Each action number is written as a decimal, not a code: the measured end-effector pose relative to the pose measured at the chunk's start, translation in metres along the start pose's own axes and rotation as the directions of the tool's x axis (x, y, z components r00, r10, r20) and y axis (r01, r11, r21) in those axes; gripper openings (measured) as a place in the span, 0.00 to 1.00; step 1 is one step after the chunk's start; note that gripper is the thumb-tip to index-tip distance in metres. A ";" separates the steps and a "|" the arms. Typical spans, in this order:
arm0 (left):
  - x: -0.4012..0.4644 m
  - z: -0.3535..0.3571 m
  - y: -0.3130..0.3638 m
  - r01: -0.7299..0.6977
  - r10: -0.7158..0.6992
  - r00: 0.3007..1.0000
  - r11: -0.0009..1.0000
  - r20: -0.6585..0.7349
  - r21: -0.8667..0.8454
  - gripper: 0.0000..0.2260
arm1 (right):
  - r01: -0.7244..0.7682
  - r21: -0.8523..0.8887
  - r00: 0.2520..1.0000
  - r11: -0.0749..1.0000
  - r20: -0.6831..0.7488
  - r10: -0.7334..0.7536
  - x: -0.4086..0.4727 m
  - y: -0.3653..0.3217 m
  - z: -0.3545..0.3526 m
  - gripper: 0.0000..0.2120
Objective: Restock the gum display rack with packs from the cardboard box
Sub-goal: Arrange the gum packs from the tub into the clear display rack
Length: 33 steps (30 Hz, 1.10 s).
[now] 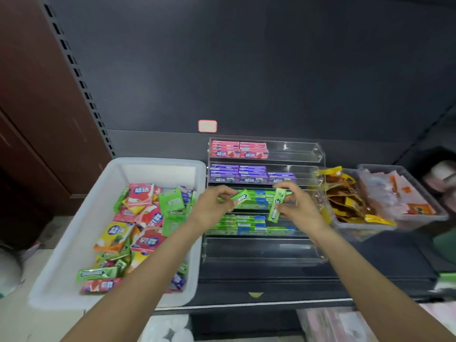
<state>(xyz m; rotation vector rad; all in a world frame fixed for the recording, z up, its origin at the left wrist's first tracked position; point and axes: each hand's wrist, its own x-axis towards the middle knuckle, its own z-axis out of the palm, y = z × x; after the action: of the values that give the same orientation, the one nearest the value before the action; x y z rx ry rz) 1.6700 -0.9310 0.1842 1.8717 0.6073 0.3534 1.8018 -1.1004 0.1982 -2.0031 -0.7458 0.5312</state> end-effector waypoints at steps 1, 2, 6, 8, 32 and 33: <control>-0.001 0.009 0.003 0.005 -0.005 1.000 1.000 -0.005 -0.001 0.09 | 0.002 0.006 1.000 1.000 -0.011 -0.002 0.002 0.009 -0.007 0.17; -0.001 0.016 0.004 0.012 -0.012 1.000 1.000 -0.011 0.001 0.09 | 0.005 0.007 1.000 1.000 -0.029 -0.004 0.004 0.019 -0.013 0.16; -0.002 0.038 0.004 0.028 -0.026 0.999 0.998 -0.035 0.049 0.10 | 0.048 -0.115 0.990 0.992 -0.124 -0.062 0.012 0.054 -0.027 0.13; -0.002 0.044 0.002 0.032 -0.029 0.999 0.997 -0.043 0.066 0.11 | 0.052 -0.154 0.990 0.987 -0.123 -0.071 0.013 0.069 -0.028 0.10; -0.002 0.055 -0.001 0.084 -0.080 0.996 0.993 -0.041 0.085 0.10 | 0.226 -0.501 0.958 0.835 0.270 -0.097 0.022 0.088 -0.004 0.13; -0.003 0.054 -0.001 0.081 -0.078 0.996 0.993 -0.035 0.087 0.10 | 0.231 -0.497 0.958 0.836 0.265 -0.107 0.022 0.088 -0.004 0.13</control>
<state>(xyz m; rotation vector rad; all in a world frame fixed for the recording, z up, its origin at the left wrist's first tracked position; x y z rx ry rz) 1.6953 -0.9747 0.1636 1.9234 0.7272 0.3085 1.8466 -1.1237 0.1227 -2.3645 -1.3152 0.4898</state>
